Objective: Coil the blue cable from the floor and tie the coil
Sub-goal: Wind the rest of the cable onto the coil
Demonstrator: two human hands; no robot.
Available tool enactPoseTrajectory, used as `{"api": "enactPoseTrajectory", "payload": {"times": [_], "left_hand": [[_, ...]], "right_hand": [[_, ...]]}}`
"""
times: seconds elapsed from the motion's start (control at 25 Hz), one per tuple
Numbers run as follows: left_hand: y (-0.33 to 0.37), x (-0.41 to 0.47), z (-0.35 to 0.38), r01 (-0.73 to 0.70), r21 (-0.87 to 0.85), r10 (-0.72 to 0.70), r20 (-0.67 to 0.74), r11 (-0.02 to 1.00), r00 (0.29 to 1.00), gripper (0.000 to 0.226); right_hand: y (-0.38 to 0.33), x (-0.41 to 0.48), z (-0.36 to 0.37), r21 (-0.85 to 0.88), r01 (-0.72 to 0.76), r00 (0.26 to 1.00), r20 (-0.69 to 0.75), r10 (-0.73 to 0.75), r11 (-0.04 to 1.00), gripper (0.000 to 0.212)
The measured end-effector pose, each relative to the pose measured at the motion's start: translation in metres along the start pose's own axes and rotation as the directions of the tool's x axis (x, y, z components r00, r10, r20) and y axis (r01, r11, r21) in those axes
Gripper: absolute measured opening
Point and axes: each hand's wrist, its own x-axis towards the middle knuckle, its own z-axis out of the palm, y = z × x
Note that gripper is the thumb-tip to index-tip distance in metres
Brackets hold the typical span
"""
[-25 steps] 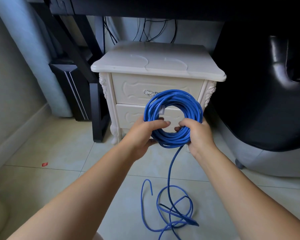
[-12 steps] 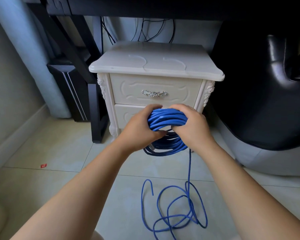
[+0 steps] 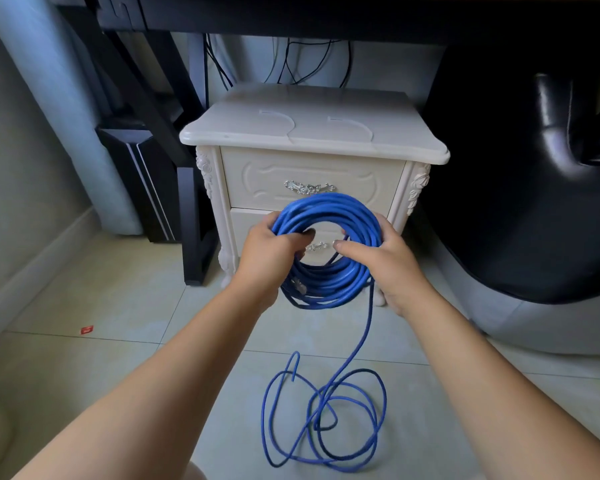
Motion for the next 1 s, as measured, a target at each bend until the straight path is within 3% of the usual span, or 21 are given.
{"api": "enactPoseTrajectory", "payload": {"times": [0.16, 0.36, 0.48, 0.64, 0.76, 0.88, 0.92, 1.0], "left_hand": [[-0.003, 0.001, 0.002, 0.109, -0.224, -0.125, -0.06, 0.969, 0.99, 0.019], [-0.008, -0.006, 0.01, 0.175, -0.408, -0.193, -0.003, 0.896, 0.981, 0.011], [-0.013, -0.007, 0.012, 0.235, -0.422, -0.241, 0.038, 0.876, 0.97, 0.009], [-0.014, -0.004, 0.009, 0.332, -0.238, -0.313, 0.116, 0.913, 0.943, 0.019], [-0.008, 0.001, 0.006, 0.18, -0.097, -0.17, 0.107, 0.979, 0.98, 0.037], [-0.006, 0.005, 0.001, -0.126, 0.126, 0.109, 0.134, 0.984, 0.985, 0.065], [-0.007, 0.006, -0.001, -0.26, 0.28, 0.213, 0.187, 0.924, 0.959, 0.072], [-0.011, 0.005, -0.003, -0.483, 0.542, 0.345, 0.341, 0.688, 0.874, 0.075]], "right_hand": [[0.012, -0.001, 0.01, 0.204, -0.132, 0.991, 0.029, 0.129, 0.97, 0.044], [0.012, -0.001, 0.019, 0.485, -0.182, 0.98, 0.023, 0.196, 0.855, 0.043], [0.013, 0.0, 0.017, 0.461, -0.187, 0.974, -0.031, 0.226, 0.867, 0.032], [0.011, 0.001, 0.011, 0.369, -0.188, 0.958, -0.133, 0.252, 0.91, 0.031], [0.007, 0.003, 0.006, 0.228, -0.122, 0.964, -0.204, 0.17, 0.966, 0.035], [0.004, 0.0, 0.005, -0.165, 0.017, 0.985, -0.165, -0.045, 0.986, 0.038], [0.004, -0.002, 0.007, -0.297, 0.078, 0.985, -0.124, -0.12, 0.952, 0.041], [0.002, -0.008, 0.012, -0.472, 0.196, 0.974, -0.007, -0.226, 0.86, 0.047]]}}
